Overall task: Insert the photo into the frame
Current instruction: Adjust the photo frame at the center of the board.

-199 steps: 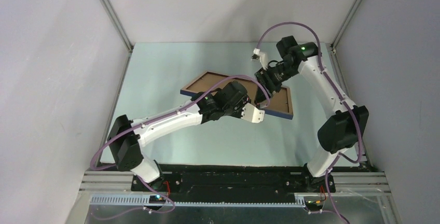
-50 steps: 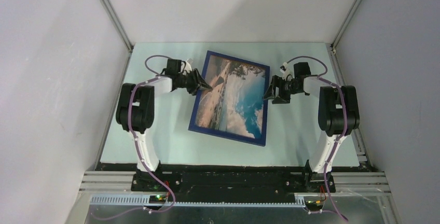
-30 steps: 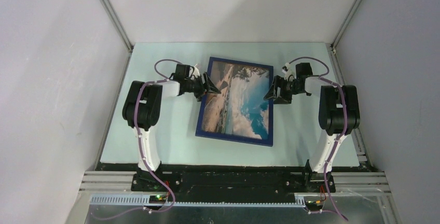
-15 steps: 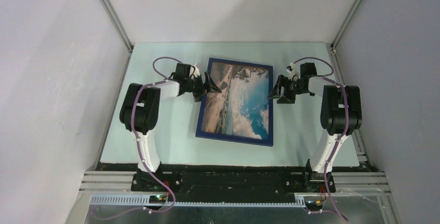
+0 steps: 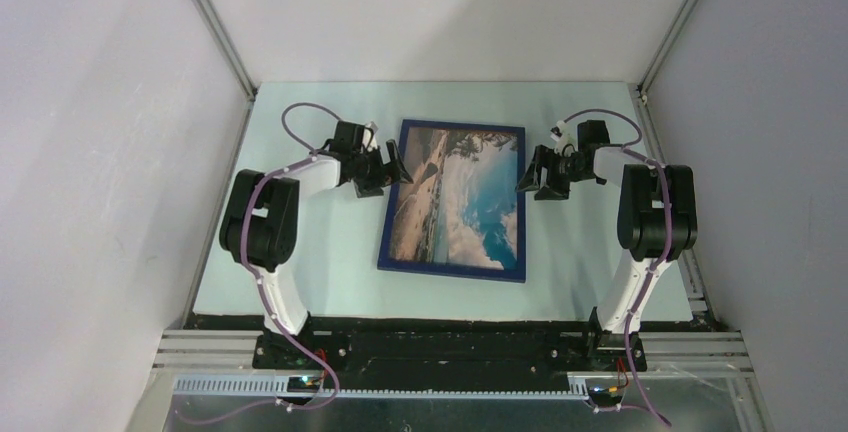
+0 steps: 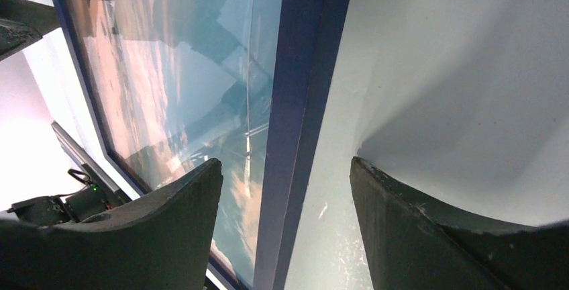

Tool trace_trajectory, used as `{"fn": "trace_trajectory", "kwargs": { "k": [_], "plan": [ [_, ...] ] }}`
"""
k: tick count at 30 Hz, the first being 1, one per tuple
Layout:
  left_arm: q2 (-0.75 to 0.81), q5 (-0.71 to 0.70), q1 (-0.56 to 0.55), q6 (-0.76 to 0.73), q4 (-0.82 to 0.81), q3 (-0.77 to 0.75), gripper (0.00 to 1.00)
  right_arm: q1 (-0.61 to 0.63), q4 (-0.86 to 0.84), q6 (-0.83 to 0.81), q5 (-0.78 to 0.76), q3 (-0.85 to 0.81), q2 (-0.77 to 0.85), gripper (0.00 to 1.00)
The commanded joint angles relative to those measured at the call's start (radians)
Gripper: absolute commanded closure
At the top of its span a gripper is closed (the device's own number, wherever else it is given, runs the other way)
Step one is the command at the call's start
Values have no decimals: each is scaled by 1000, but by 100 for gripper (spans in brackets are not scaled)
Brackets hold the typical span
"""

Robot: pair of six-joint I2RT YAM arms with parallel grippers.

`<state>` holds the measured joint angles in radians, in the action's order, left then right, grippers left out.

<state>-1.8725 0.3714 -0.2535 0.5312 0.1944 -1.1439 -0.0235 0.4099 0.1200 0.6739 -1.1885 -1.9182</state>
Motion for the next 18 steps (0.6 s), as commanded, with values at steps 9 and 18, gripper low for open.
{"fn": "trace_trajectory", "kwargs": {
  "k": [9,18],
  "plan": [
    [114,-114,-38,-231,155,2,0,13,150,-92,-126,-108,12,25],
    [105,25,-73,-389,272,29,0,74,302,-171,-144,-362,-131,25]
  ]
}}
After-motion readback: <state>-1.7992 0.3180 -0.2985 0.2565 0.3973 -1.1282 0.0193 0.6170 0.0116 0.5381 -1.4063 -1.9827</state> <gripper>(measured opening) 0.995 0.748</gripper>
